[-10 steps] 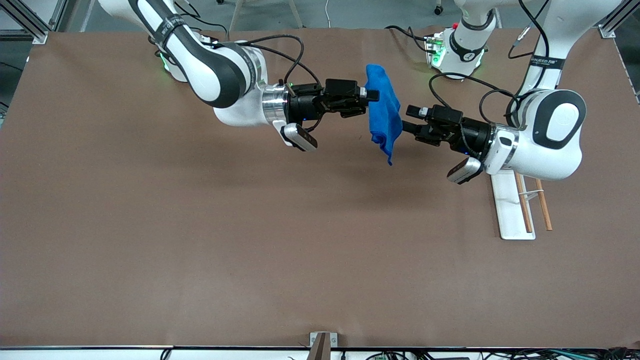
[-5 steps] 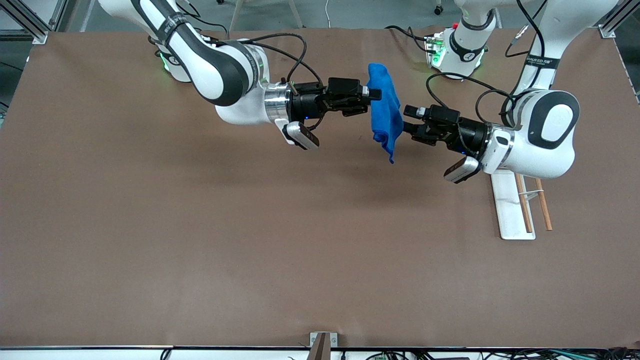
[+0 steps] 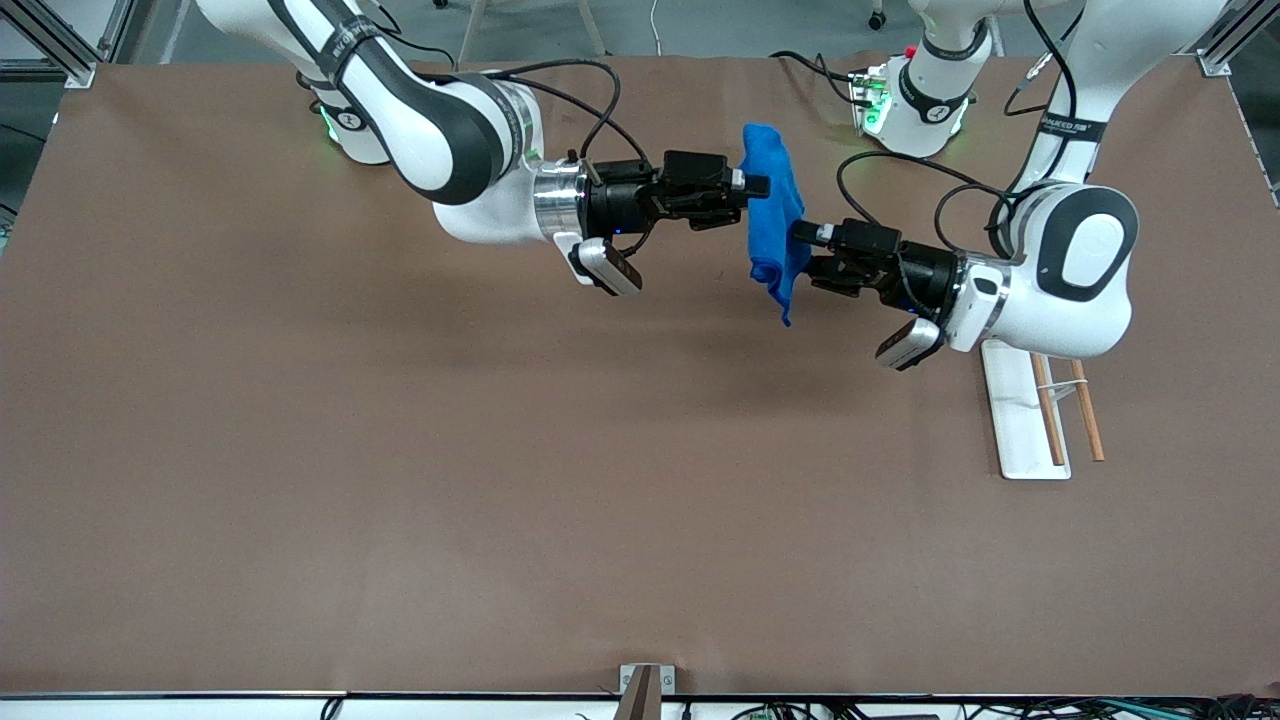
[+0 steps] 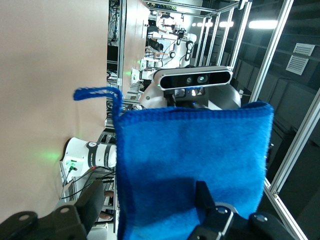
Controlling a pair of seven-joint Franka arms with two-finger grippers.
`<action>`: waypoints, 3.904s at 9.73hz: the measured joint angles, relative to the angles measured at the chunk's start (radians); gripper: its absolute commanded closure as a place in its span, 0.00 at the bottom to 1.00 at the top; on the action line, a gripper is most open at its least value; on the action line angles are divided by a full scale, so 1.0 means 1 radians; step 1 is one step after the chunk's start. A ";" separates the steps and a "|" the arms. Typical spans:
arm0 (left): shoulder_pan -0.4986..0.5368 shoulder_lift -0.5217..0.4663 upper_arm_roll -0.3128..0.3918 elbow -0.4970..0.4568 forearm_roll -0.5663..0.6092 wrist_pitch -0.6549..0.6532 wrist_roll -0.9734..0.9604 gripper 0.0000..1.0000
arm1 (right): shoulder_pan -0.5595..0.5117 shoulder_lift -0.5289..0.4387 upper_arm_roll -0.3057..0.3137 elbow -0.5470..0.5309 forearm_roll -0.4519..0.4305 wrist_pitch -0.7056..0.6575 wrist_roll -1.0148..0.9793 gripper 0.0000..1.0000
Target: Right arm passes towel to left arm to hang
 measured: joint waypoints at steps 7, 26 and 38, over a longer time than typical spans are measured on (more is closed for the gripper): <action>0.008 0.001 0.001 0.010 -0.040 0.013 0.008 1.00 | 0.005 0.000 0.000 0.001 0.000 0.021 0.000 0.99; 0.047 -0.007 0.020 0.410 1.087 0.072 -0.349 1.00 | -0.198 0.019 -0.288 -0.164 -1.180 0.427 -0.008 0.00; -0.067 0.085 0.598 0.355 1.171 0.277 -0.349 0.95 | -0.299 -0.098 -0.709 -0.033 -2.070 0.064 0.442 0.00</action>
